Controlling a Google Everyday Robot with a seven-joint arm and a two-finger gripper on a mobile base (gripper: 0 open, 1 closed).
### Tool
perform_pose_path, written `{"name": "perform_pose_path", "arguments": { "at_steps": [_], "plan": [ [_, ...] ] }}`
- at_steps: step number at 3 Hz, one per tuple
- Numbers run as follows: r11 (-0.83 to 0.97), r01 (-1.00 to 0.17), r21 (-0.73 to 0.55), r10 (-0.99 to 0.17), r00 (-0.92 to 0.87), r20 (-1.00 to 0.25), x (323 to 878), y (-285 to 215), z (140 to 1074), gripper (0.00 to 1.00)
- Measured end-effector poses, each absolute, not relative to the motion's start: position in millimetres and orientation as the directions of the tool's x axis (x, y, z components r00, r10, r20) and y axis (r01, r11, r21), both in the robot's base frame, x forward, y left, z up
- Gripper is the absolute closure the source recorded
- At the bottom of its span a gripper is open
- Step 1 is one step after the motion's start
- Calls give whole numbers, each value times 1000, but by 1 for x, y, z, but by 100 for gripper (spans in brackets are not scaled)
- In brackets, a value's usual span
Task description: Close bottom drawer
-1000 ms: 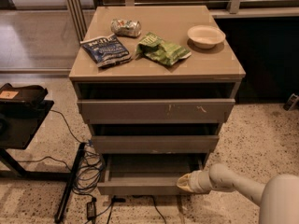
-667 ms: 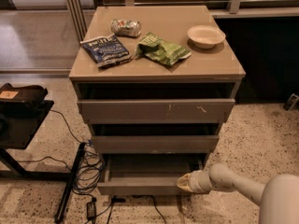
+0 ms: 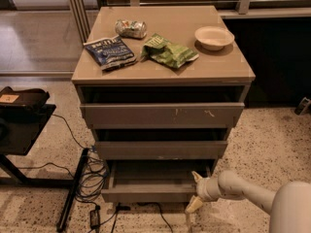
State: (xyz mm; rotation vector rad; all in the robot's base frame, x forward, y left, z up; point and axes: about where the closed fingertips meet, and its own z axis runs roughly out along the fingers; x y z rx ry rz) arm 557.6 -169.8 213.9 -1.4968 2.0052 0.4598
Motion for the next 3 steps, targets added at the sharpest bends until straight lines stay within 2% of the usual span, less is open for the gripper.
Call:
{"name": "perform_pose_path", "arguments": {
  "at_steps": [2, 3],
  "plan": [
    [288, -955, -71, -746, -177, -641, 548, -165, 217, 0],
    [280, -957, -72, -740, -168, -651, 513, -174, 226, 19]
  ]
}}
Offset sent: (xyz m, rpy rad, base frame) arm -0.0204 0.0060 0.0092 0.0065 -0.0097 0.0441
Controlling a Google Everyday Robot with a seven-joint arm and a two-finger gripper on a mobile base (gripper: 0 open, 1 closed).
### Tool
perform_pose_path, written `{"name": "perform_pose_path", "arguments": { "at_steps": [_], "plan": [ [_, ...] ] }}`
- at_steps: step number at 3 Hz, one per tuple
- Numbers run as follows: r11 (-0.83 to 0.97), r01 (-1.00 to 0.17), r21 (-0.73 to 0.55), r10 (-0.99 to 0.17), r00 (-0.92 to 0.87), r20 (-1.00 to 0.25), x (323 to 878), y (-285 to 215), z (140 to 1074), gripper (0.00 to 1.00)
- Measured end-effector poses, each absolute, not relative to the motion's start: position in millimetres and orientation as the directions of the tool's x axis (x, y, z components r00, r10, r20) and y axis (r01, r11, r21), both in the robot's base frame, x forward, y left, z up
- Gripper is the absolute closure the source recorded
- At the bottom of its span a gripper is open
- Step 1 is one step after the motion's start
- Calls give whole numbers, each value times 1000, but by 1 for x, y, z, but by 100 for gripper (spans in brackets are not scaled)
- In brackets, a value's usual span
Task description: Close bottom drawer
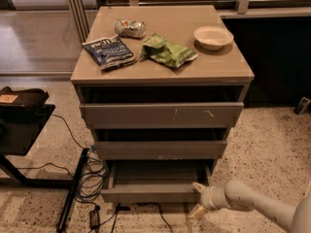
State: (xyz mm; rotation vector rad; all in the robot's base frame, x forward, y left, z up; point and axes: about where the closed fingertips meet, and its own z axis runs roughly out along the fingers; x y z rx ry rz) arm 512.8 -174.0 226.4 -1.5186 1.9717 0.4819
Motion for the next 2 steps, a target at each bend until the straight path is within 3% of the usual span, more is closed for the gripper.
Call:
{"name": "perform_pose_path", "arguments": {
  "at_steps": [2],
  "plan": [
    [283, -957, -57, -736, -178, -653, 501, -175, 224, 65]
  ]
}}
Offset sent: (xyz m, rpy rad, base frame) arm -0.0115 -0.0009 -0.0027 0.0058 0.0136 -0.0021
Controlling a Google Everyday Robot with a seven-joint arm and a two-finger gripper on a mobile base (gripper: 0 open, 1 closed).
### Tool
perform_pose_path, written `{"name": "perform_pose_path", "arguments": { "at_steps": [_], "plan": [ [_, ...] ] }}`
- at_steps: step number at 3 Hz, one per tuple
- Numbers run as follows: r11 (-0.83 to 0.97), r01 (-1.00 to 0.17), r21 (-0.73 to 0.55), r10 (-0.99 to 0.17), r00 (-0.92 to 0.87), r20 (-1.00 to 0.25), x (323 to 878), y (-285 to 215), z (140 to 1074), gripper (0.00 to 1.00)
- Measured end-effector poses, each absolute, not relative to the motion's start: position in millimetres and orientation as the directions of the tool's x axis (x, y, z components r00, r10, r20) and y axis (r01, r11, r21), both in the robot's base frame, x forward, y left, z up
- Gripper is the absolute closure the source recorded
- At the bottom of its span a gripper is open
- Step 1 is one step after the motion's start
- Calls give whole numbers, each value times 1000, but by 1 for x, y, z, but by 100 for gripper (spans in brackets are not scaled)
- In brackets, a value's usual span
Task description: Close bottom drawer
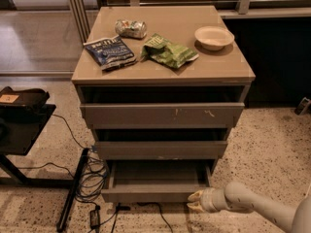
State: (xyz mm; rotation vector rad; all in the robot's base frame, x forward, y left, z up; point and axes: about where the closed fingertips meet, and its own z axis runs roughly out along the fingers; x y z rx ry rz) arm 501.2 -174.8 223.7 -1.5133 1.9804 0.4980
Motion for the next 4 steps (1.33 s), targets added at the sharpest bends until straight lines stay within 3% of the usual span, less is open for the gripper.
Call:
{"name": "perform_pose_path", "arguments": {
  "at_steps": [1, 2, 4],
  "plan": [
    [273, -961, -35, -760, -194, -621, 519, -166, 204, 88],
    [273, -962, 3, -794, -227, -564, 544, -155, 166, 100],
    [273, -962, 3, -794, -227, -564, 542, -156, 166, 50]
  ]
}}
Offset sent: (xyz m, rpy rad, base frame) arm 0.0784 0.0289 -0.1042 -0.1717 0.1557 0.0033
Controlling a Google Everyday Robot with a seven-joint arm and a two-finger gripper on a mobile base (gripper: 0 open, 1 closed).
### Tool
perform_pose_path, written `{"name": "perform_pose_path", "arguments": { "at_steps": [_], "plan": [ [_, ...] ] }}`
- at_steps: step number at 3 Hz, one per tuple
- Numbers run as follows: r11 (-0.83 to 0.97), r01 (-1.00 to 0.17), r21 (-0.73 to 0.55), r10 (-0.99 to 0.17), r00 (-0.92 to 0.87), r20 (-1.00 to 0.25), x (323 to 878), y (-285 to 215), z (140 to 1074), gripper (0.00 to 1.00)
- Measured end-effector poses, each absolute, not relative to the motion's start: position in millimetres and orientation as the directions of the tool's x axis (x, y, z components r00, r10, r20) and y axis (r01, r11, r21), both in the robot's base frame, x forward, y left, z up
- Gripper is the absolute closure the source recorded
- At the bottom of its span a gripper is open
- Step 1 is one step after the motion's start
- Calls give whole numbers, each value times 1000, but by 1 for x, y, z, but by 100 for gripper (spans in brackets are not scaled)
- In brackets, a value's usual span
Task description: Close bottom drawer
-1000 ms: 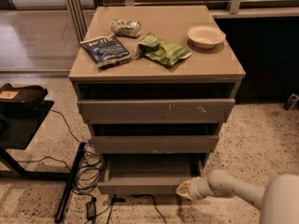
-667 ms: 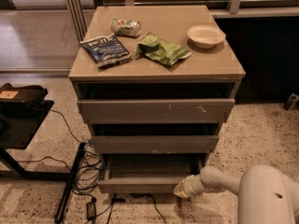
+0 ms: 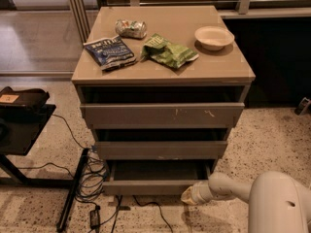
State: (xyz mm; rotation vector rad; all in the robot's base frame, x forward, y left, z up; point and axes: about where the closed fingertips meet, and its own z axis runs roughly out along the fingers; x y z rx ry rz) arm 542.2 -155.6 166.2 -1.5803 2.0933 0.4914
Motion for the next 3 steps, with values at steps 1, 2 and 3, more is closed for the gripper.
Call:
{"name": "perform_pose_path", "arguments": {
  "at_steps": [1, 2, 3],
  "plan": [
    [273, -962, 3, -794, -227, -564, 542, -156, 166, 27],
    [279, -960, -8, -796, -226, -562, 555, -152, 162, 4],
    [279, -960, -9, -796, -226, -562, 556, -152, 161, 0]
  ]
}}
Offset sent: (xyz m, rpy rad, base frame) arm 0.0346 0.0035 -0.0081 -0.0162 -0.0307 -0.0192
